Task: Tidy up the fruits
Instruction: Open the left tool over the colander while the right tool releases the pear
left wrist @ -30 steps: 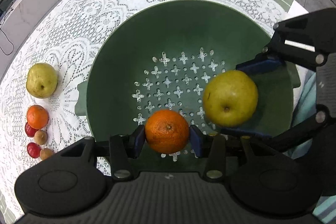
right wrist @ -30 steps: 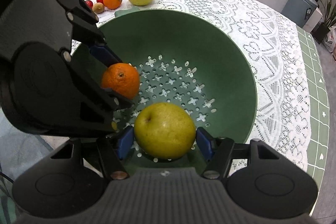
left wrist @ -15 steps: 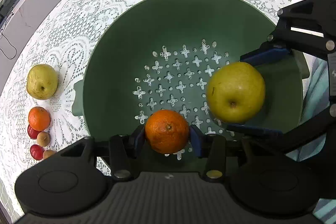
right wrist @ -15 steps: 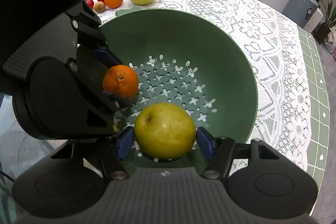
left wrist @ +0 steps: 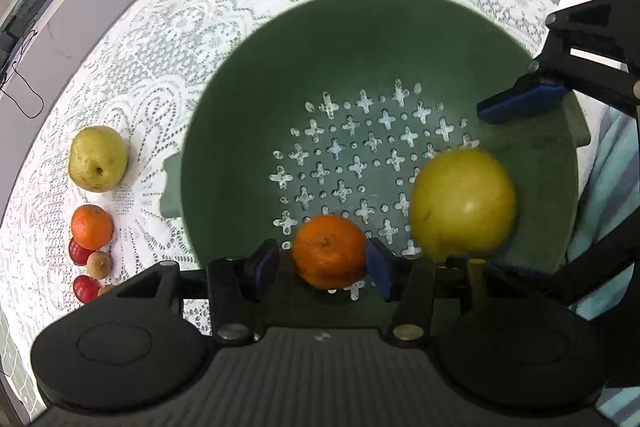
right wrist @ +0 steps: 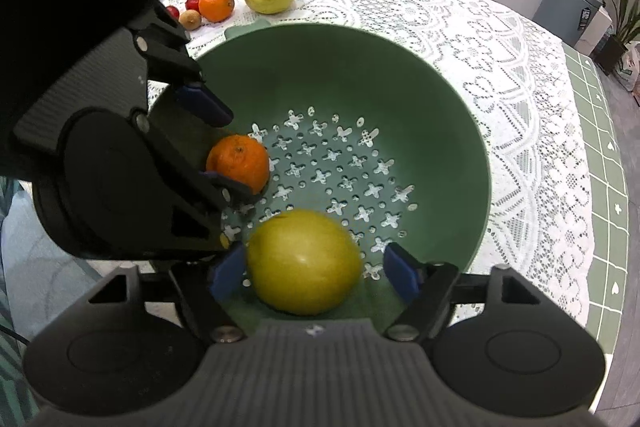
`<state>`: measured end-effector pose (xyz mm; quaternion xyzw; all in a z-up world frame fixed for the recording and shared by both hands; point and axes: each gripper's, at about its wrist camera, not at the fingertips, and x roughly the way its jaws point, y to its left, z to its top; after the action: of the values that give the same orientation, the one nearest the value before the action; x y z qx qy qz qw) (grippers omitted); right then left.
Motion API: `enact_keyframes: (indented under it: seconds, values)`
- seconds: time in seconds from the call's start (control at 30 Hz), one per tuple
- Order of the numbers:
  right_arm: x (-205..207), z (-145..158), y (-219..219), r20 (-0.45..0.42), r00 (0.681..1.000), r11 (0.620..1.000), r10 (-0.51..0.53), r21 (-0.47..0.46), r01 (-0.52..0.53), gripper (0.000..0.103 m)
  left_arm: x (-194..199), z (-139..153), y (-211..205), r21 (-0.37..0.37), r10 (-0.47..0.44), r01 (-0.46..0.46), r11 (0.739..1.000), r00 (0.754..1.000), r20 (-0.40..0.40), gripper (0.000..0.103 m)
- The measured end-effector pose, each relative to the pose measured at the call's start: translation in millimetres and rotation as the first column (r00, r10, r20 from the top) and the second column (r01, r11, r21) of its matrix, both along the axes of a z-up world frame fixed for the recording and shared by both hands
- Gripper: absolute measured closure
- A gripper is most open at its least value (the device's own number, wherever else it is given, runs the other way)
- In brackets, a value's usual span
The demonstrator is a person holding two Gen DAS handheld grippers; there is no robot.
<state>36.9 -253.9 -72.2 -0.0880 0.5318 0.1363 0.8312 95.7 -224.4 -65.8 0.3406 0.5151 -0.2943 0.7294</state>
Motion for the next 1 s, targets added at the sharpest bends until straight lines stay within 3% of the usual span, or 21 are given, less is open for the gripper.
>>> enact_keyframes:
  seconds: [0.6,0.83,1.0]
  values:
    - [-21,52,-4,0.159,0.982,0.993,-0.105,0.064,0.096,0.021,-14,59,30,-0.189,0.029,-0.011,0.982,0.995,0.093,0.043]
    - [-23,64,0,0.229,0.955,0.979,-0.190,0.115,0.168,0.018,-14,81,62,-0.289,0.113,-0.073,0.955,0.986,0.123,0.043]
    - [-24,67,13,0.277,0.931,0.969,-0.239,0.130,0.210,0.015,-8,91,95,-0.362,0.222,-0.156,0.919,0.964,0.149,0.043]
